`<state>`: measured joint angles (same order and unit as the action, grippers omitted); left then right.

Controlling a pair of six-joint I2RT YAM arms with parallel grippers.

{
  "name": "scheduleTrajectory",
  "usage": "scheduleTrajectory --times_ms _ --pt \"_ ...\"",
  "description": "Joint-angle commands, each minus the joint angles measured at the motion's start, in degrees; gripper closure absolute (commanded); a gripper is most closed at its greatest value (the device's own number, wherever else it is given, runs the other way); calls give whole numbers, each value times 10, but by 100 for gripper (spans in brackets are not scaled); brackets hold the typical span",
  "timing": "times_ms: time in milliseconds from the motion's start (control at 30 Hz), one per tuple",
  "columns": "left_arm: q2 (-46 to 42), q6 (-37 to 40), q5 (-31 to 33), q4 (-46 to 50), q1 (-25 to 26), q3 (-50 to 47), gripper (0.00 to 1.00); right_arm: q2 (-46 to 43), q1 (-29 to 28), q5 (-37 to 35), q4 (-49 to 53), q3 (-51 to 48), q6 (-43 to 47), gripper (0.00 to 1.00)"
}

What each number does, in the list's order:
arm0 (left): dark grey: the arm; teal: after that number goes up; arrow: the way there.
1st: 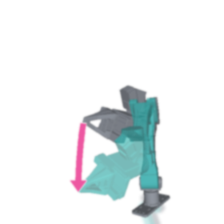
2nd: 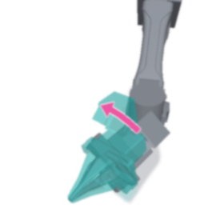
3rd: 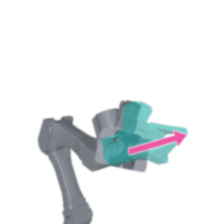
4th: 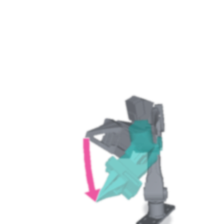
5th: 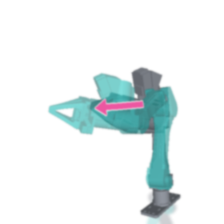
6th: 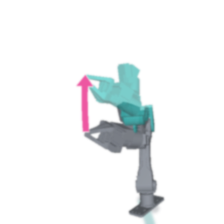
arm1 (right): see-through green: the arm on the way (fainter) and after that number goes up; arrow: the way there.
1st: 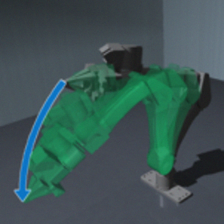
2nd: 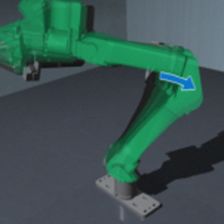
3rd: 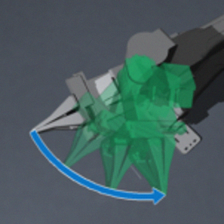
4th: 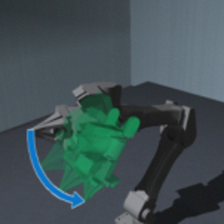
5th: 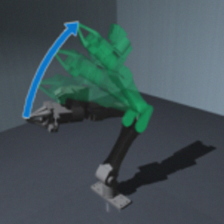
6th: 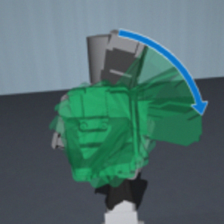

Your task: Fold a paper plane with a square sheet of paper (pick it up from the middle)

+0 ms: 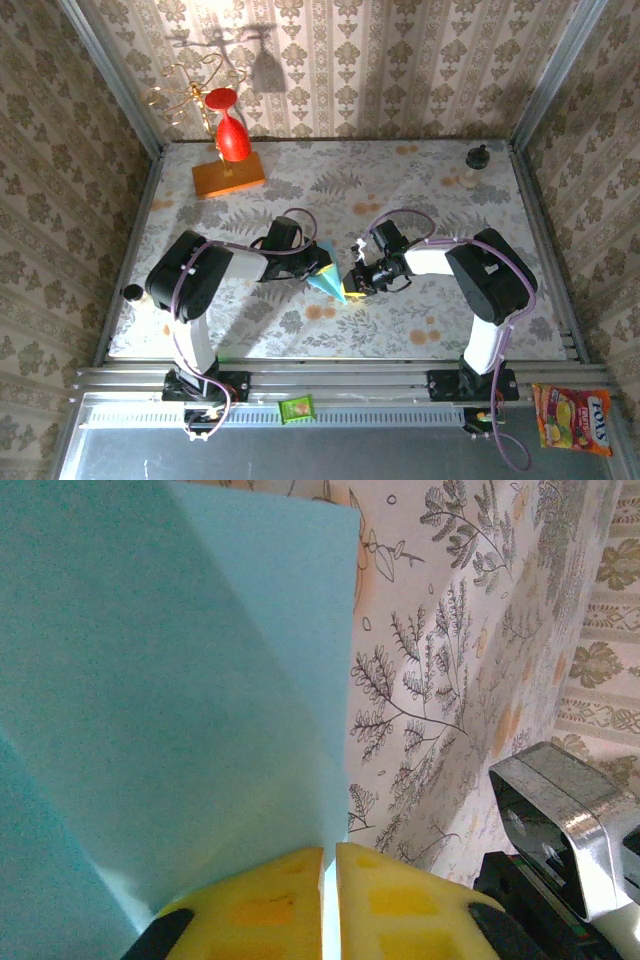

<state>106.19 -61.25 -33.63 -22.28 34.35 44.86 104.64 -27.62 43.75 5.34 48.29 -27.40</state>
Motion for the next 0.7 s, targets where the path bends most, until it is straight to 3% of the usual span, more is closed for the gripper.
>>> scheduleTrajectory --times_ms 0,467,667 --pt "13 22 -2 10 -4 15 88 26 -1 -35 29 -1 -2 80" --pt "31 33 -2 42 -5 21 88 16 -1 -40 29 -4 -6 80" --pt "35 45 14 88 -5 21 88 -44 -1 -51 29 -3 -25 74"
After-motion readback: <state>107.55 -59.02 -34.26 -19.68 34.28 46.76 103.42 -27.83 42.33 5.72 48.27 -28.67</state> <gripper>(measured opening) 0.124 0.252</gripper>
